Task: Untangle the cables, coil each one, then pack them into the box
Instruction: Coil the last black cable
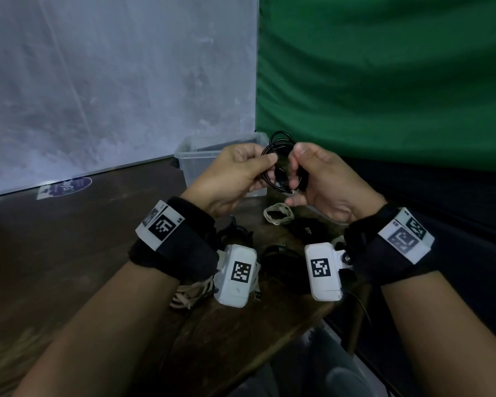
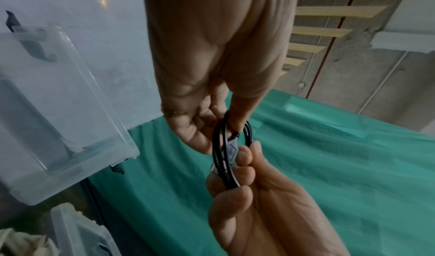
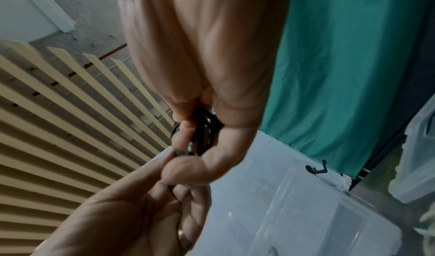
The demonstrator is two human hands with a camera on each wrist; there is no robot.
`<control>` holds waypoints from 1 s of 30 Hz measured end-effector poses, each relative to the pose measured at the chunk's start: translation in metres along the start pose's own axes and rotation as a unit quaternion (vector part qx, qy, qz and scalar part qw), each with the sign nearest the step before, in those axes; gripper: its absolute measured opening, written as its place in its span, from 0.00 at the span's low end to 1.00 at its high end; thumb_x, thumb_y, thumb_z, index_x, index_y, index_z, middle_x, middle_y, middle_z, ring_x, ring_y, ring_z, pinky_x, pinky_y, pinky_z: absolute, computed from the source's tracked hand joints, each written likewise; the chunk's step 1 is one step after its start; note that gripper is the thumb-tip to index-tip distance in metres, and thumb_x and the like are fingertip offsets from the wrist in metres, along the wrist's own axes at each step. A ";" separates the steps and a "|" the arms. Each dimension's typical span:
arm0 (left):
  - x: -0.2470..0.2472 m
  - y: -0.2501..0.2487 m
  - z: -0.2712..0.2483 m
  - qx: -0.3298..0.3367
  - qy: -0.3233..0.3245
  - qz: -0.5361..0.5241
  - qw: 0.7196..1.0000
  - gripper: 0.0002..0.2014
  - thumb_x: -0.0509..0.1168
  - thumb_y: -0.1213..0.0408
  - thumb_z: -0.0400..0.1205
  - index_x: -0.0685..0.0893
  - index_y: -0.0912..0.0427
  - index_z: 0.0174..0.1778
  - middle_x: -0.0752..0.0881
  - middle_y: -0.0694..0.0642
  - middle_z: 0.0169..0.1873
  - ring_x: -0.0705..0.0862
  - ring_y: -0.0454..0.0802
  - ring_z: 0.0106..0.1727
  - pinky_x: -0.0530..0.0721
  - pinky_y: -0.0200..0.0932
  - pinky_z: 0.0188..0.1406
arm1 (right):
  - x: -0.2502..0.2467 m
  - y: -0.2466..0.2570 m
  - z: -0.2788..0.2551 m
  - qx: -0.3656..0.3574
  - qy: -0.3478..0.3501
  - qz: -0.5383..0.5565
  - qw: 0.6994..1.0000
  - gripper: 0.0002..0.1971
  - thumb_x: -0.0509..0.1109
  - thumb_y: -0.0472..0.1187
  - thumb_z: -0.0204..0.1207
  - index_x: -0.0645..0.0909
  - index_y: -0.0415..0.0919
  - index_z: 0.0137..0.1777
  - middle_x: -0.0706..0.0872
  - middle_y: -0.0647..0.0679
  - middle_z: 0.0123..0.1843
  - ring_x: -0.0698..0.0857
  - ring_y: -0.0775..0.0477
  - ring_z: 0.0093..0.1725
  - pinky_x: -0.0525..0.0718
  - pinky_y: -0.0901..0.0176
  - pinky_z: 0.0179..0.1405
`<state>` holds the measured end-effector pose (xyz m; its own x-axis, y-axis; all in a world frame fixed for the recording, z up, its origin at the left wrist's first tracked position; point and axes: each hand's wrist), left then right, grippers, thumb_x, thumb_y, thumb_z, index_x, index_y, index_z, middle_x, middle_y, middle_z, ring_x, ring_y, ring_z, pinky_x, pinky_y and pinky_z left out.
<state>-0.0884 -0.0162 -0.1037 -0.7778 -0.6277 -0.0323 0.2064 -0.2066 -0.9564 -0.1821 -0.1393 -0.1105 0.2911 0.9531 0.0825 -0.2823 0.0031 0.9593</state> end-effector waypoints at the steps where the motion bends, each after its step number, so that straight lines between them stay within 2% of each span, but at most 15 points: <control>1: 0.000 -0.001 0.000 0.004 0.001 -0.005 1.000 0.08 0.59 0.71 0.84 0.79 0.63 0.39 0.79 0.57 0.32 0.79 0.46 0.34 0.84 0.37 0.42 | 0.000 0.000 0.000 -0.001 0.002 -0.003 1.000 0.17 0.53 0.47 0.86 0.71 0.42 0.36 0.78 0.51 0.31 0.75 0.56 0.31 0.84 0.58 0.25; 5: -0.002 -0.005 -0.002 0.000 0.002 -0.043 0.999 0.08 0.58 0.70 0.85 0.79 0.64 0.42 0.79 0.55 0.30 0.78 0.42 0.30 0.82 0.32 0.34 | 0.001 -0.005 0.002 -0.004 -0.002 -0.025 1.000 0.17 0.53 0.48 0.86 0.71 0.43 0.37 0.81 0.42 0.43 0.80 0.50 0.41 0.84 0.57 0.30; 7: -0.002 -0.006 -0.002 -0.010 0.013 -0.069 0.998 0.07 0.58 0.69 0.85 0.78 0.67 0.46 0.78 0.59 0.35 0.76 0.44 0.32 0.82 0.32 0.32 | 0.001 -0.009 0.006 -0.006 -0.007 -0.034 0.999 0.17 0.54 0.48 0.86 0.72 0.44 0.37 0.78 0.36 0.48 0.77 0.42 0.45 0.81 0.59 0.28; 9: -0.002 -0.007 -0.003 -0.016 0.020 -0.092 0.995 0.07 0.57 0.69 0.85 0.77 0.68 0.45 0.78 0.59 0.36 0.75 0.46 0.33 0.83 0.33 0.33 | 0.000 -0.011 0.007 -0.011 -0.002 -0.031 0.999 0.16 0.56 0.49 0.85 0.74 0.45 0.37 0.77 0.33 0.50 0.75 0.39 0.47 0.77 0.61 0.26; 11: -0.002 -0.009 -0.004 -0.026 0.023 -0.096 0.995 0.07 0.58 0.70 0.85 0.78 0.68 0.43 0.80 0.61 0.36 0.77 0.49 0.36 0.84 0.36 0.37 | -0.001 -0.011 0.007 -0.026 0.003 -0.035 0.999 0.16 0.57 0.47 0.85 0.75 0.44 0.36 0.77 0.34 0.44 0.75 0.39 0.42 0.73 0.61 0.25; 13: -0.003 -0.011 -0.004 -0.053 0.023 -0.072 0.996 0.08 0.58 0.70 0.83 0.79 0.64 0.40 0.84 0.58 0.36 0.81 0.50 0.40 0.83 0.41 0.45 | -0.003 -0.008 0.005 -0.041 -0.012 -0.056 0.998 0.17 0.56 0.44 0.86 0.73 0.42 0.36 0.77 0.42 0.36 0.74 0.45 0.34 0.70 0.61 0.26; 15: -0.006 -0.010 -0.004 -0.086 0.023 -0.004 0.996 0.08 0.59 0.68 0.81 0.80 0.57 0.38 0.86 0.50 0.33 0.82 0.46 0.43 0.77 0.47 0.54 | -0.007 -0.007 0.006 -0.062 -0.036 -0.093 0.993 0.16 0.57 0.42 0.86 0.74 0.42 0.35 0.78 0.47 0.34 0.74 0.51 0.33 0.70 0.58 0.31; 17: -0.007 -0.008 -0.005 -0.116 0.042 0.073 0.990 0.06 0.62 0.65 0.79 0.81 0.54 0.37 0.86 0.47 0.34 0.82 0.45 0.45 0.77 0.47 0.56 | -0.011 -0.009 0.007 -0.072 -0.046 -0.114 0.990 0.16 0.59 0.42 0.85 0.77 0.43 0.35 0.82 0.49 0.34 0.77 0.52 0.35 0.72 0.54 0.39; 19: -0.007 -0.008 -0.007 -0.145 0.074 0.083 0.983 0.10 0.61 0.70 0.81 0.80 0.53 0.37 0.87 0.45 0.31 0.84 0.43 0.40 0.83 0.39 0.47 | -0.011 -0.010 0.007 -0.065 -0.040 -0.084 0.994 0.15 0.59 0.40 0.85 0.79 0.42 0.36 0.84 0.48 0.33 0.79 0.52 0.35 0.75 0.54 0.44; 21: -0.006 -0.008 -0.009 -0.154 0.080 0.061 0.983 0.14 0.59 0.77 0.82 0.80 0.54 0.36 0.87 0.48 0.28 0.86 0.41 0.32 0.84 0.33 0.31 | -0.008 -0.010 0.004 -0.058 -0.026 -0.030 0.998 0.14 0.58 0.37 0.85 0.77 0.38 0.37 0.83 0.48 0.30 0.80 0.53 0.32 0.79 0.61 0.40; 22: -0.006 -0.008 -0.009 -0.150 0.066 0.056 0.985 0.13 0.60 0.78 0.81 0.79 0.56 0.37 0.88 0.51 0.28 0.86 0.41 0.30 0.83 0.32 0.27 | -0.007 -0.009 0.004 -0.058 -0.023 -0.007 0.998 0.14 0.57 0.37 0.85 0.76 0.37 0.38 0.81 0.48 0.27 0.79 0.54 0.29 0.79 0.63 0.37; 24: -0.009 -0.007 -0.007 -0.138 0.016 0.058 0.989 0.09 0.67 0.77 0.78 0.77 0.58 0.42 0.88 0.56 0.30 0.87 0.43 0.29 0.82 0.33 0.24 | -0.007 -0.008 0.004 -0.058 -0.028 0.022 0.998 0.15 0.56 0.36 0.86 0.74 0.37 0.37 0.73 0.51 0.23 0.73 0.55 0.25 0.74 0.65 0.31; 26: -0.012 -0.006 -0.004 -0.129 -0.016 0.082 0.988 0.10 0.72 0.72 0.75 0.76 0.59 0.41 0.88 0.55 0.27 0.86 0.43 0.26 0.80 0.32 0.21 | -0.008 -0.007 0.006 -0.050 -0.048 0.025 0.997 0.16 0.55 0.37 0.86 0.72 0.38 0.36 0.68 0.54 0.22 0.68 0.57 0.24 0.71 0.66 0.29; 28: -0.012 -0.006 -0.004 -0.130 -0.017 0.100 0.986 0.08 0.73 0.71 0.74 0.78 0.60 0.37 0.87 0.54 0.24 0.84 0.41 0.22 0.79 0.32 0.19 | -0.009 -0.006 0.007 -0.040 -0.070 0.015 0.997 0.16 0.55 0.38 0.86 0.72 0.40 0.35 0.69 0.55 0.24 0.67 0.59 0.23 0.69 0.66 0.28; 30: -0.010 -0.008 -0.005 -0.132 -0.013 0.095 0.987 0.05 0.73 0.71 0.74 0.83 0.61 0.38 0.87 0.53 0.24 0.85 0.40 0.23 0.81 0.32 0.21 | -0.009 -0.005 0.008 -0.035 -0.087 0.016 0.995 0.15 0.56 0.37 0.86 0.72 0.41 0.35 0.72 0.52 0.29 0.68 0.59 0.23 0.68 0.65 0.29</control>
<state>-0.0851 -0.0045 -0.0974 -0.7236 -0.6561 -0.2144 0.1829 0.1172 -0.9761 -0.1759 -0.1503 -0.1141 0.4328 0.8866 0.1633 -0.3554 0.0013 0.9347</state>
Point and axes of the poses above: each hand's wrist, its own z-axis towards the middle knuckle, its own x-axis out of the palm, y = z × x
